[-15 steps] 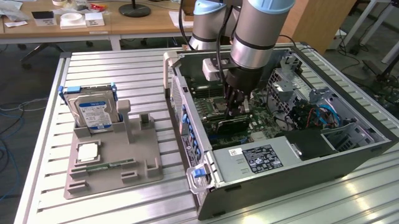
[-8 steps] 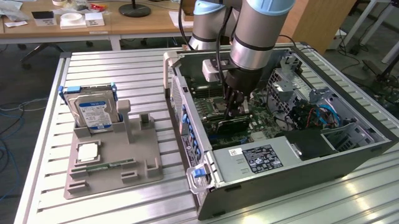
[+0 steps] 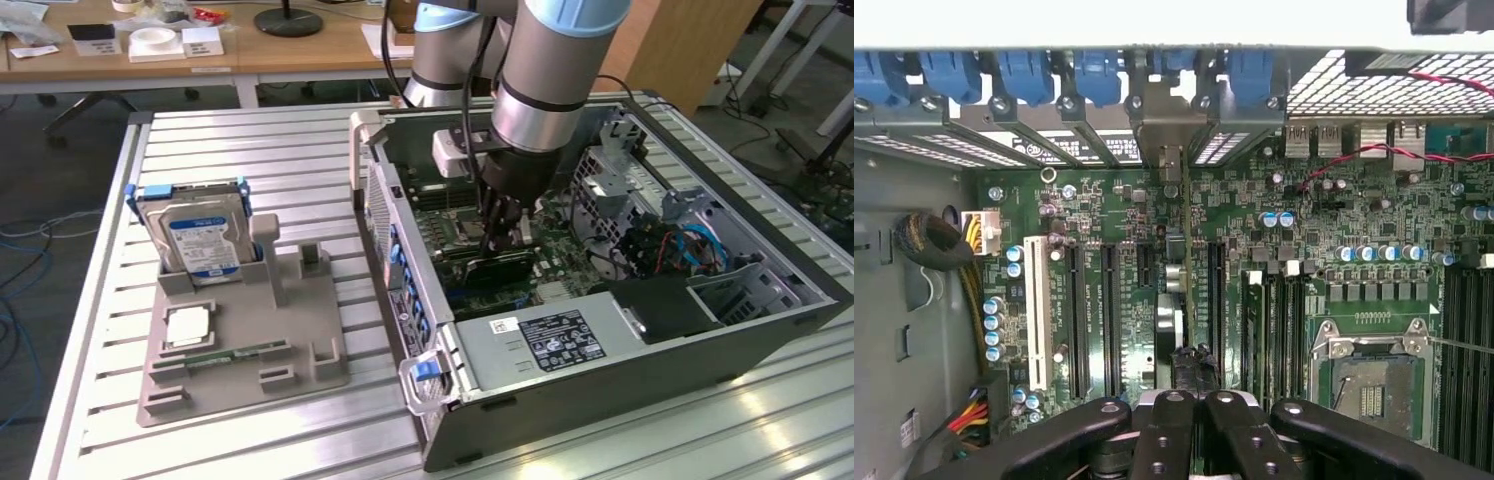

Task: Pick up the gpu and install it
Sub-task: 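Press down on the gpu until it lock into place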

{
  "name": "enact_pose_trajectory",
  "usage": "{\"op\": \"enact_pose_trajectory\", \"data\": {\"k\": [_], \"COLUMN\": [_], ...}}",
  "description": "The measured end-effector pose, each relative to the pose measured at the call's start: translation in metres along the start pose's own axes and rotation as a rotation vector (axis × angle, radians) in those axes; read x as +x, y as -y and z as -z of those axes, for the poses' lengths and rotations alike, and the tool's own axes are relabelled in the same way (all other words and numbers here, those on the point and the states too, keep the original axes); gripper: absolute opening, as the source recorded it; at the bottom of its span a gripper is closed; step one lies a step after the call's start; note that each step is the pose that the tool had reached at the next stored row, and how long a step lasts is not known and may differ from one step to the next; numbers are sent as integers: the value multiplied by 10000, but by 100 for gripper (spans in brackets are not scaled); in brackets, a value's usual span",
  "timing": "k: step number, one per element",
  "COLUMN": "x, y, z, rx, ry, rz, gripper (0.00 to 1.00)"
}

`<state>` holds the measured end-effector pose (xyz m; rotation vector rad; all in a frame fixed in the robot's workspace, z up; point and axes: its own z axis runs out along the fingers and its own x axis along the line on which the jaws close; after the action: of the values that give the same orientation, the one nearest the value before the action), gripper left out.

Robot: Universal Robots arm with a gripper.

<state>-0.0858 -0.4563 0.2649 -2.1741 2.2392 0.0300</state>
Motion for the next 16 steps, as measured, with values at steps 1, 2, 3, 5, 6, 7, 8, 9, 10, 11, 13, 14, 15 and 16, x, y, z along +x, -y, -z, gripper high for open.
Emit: {"op": "enact_pose_trajectory", "data": {"k": [1,2,3,5,6,7,8,9,10,11,13,14,15,16], "x": [0,-4,-11,-13,-13,-13,-12,-12,-12,-12,-12,-11,-11,-11], "y": [0,-1,-2,-1,-1,0,0,0,0,-1,-1,-1,-1,-1], "z": [0,0,-1,-1,-5,-13,-18,-18,-19,-20,-21,-23,-25,-25], "rx": [0,0,0,0,0,0,0,-2,-2,-1,0,1,1,0], "ry": [1,0,0,1,3,1,-3,-2,-1,0,2,3,3,3], "rz": [0,-1,-4,-1,0,0,0,1,0,0,0,0,0,0], "gripper": [11,11,11,11,11,11,11,11,11,11,11,11,11,11]}}
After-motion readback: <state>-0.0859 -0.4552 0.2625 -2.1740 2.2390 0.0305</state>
